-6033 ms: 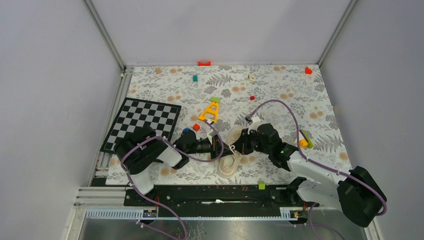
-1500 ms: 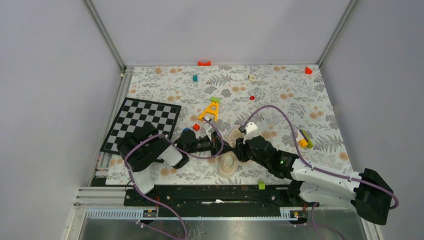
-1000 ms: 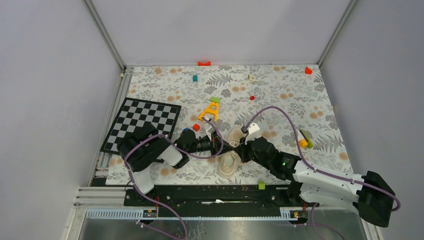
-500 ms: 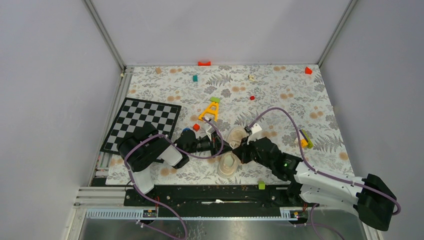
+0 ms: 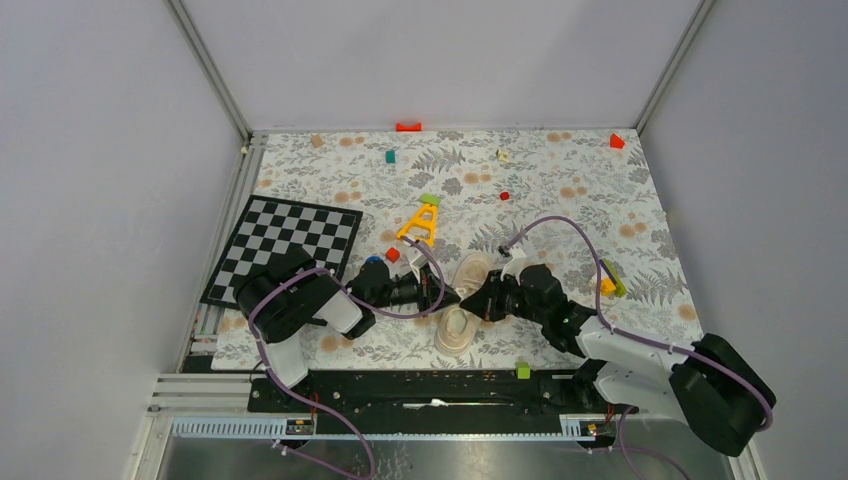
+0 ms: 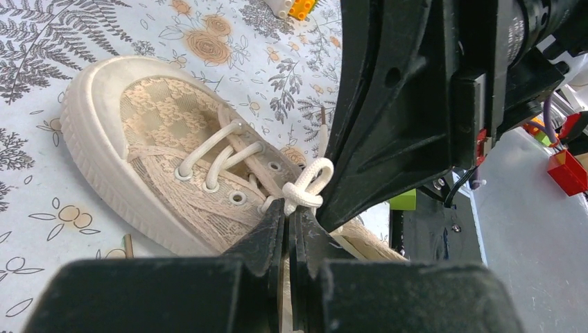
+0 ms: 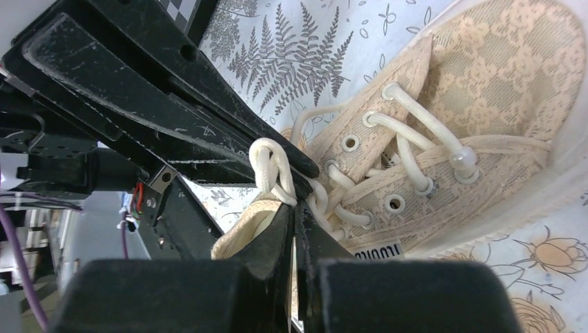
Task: Tie the shoes
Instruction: Cross the shoelace with the shoelace.
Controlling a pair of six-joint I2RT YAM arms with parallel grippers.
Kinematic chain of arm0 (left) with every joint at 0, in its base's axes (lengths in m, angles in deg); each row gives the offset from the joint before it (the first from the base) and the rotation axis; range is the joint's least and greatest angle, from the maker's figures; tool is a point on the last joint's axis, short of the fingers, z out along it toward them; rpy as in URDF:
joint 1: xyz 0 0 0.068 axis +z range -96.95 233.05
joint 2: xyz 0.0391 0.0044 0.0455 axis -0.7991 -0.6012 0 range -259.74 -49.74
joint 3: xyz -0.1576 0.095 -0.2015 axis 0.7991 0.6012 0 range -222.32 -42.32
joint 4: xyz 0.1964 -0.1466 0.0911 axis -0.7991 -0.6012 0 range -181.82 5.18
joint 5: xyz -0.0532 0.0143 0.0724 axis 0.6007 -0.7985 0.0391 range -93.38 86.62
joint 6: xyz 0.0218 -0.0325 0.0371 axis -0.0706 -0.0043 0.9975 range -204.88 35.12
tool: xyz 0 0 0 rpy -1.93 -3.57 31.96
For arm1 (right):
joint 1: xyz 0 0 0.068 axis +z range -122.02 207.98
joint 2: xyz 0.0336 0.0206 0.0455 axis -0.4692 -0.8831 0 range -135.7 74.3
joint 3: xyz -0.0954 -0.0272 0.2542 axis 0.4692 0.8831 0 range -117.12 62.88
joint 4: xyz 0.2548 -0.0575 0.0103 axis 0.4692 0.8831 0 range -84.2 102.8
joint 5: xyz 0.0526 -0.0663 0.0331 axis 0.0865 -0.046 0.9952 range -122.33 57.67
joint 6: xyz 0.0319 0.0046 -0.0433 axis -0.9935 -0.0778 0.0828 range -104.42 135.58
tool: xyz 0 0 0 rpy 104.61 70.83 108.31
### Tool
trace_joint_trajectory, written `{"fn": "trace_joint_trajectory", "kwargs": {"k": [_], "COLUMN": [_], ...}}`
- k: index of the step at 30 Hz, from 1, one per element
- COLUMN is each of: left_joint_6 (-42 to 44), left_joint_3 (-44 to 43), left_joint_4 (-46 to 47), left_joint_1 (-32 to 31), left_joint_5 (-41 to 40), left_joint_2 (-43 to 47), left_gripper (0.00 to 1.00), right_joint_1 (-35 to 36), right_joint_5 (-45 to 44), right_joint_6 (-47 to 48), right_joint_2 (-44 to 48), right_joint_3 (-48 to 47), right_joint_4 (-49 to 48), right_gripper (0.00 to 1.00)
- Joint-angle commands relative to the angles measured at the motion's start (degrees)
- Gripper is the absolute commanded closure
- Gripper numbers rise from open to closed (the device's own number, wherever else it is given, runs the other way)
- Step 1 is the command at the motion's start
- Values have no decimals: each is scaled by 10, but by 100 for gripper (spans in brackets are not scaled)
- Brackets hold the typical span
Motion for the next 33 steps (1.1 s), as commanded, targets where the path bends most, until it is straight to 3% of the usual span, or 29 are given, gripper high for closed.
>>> {"fn": "trace_joint_trajectory", "kwargs": {"k": [1,23,33], "left_joint_6": [-5,-42,-49], "left_joint_3": [1,12,11], "left_joint_4": [58,52,51], "left_joint_1": [-4,-6,-23], "left_joint_5": [16,52,23], "left_joint_2": [17,32,18], "left_gripper": [100,100,100], "right_joint_1": [-26,-120,-143], "right_joint_5": [77,234,248], "right_joint_6": [-46,-119,-100], "right_joint_2": [-38,-131,-121], "right_joint_3": [10,26,28], "right_joint_4": [-87,-180,-144], "right_gripper": [100,100,97]}}
